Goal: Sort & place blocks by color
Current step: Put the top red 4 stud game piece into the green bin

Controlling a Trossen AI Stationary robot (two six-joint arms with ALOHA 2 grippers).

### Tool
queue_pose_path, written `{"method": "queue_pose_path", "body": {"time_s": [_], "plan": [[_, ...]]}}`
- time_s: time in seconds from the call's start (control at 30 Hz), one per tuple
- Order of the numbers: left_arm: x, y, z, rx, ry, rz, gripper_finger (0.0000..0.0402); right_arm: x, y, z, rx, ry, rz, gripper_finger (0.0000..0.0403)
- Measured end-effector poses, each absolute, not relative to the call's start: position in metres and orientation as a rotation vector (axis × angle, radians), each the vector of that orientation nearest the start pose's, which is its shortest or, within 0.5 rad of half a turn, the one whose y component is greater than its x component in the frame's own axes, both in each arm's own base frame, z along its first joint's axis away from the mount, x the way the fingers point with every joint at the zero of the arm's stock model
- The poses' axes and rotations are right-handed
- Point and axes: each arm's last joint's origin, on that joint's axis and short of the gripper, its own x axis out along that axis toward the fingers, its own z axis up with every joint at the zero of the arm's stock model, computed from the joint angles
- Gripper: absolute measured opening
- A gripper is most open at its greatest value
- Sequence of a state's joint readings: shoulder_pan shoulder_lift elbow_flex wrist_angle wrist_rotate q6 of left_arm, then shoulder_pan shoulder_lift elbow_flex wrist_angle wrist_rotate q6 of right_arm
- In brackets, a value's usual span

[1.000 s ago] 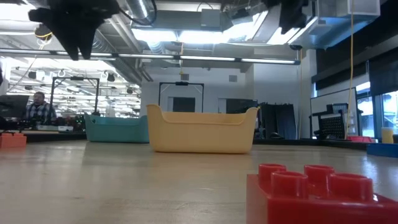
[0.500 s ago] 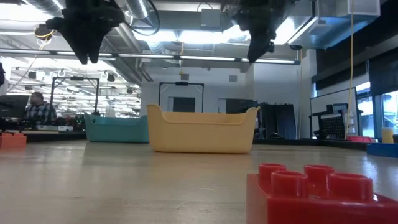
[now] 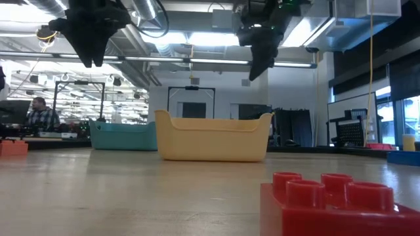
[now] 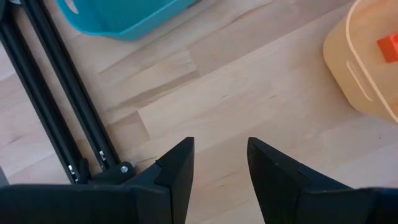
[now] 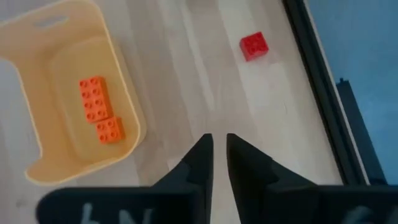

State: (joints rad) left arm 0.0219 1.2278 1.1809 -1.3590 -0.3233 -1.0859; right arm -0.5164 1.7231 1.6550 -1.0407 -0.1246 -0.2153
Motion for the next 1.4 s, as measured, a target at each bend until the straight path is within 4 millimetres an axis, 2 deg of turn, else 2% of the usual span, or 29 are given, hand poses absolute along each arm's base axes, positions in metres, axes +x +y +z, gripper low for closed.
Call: {"method": "queue_pose_path", "body": {"time_s": [0.13, 0.33, 0.57, 0.7, 0.8, 1.0, 1.27, 1.4], "plan": [[0.194, 0.013, 0.307, -0.682, 1.071, 0.988, 0.0141, 0.311, -0.175, 0.318, 0.212, 1.067, -0.275, 0.005], [0.194, 0.013, 0.307, -0.681, 1.072, 0.989, 0.0141, 0.316, -0.18, 0.307, 0.259, 1.095, -0.298, 0.0109], [0.194, 0.013, 0.307, -0.681, 1.072, 0.989, 0.0141, 0.33, -0.188, 0.297, 0.092, 1.064, -0.238, 0.0197], [0.194, 0.013, 0.307, -0.681, 1.072, 0.988, 0.0141, 0.337, -0.195, 0.296, -0.038, 1.028, -0.258, 0.0231], [0.194, 0.013, 0.307, -0.68, 1.072, 0.988, 0.0141, 0.34, -0.196, 0.298, -0.13, 1.001, -0.201, 0.0239], [0.194, 0.014, 0.307, -0.637, 1.085, 0.967, 0.0141, 0.348, -0.199, 0.299, -0.074, 0.879, -0.133, 0.0241], [0.2, 0.016, 0.309, -0.531, 1.03, 0.927, 0.0141, 0.36, -0.211, 0.266, -0.013, 0.937, -0.117, 0.0241], [0.203, 0.022, 0.309, -0.512, 1.028, 0.888, 0.0141, 0.359, -0.223, 0.256, -0.049, 0.958, -0.112, 0.0241]]}}
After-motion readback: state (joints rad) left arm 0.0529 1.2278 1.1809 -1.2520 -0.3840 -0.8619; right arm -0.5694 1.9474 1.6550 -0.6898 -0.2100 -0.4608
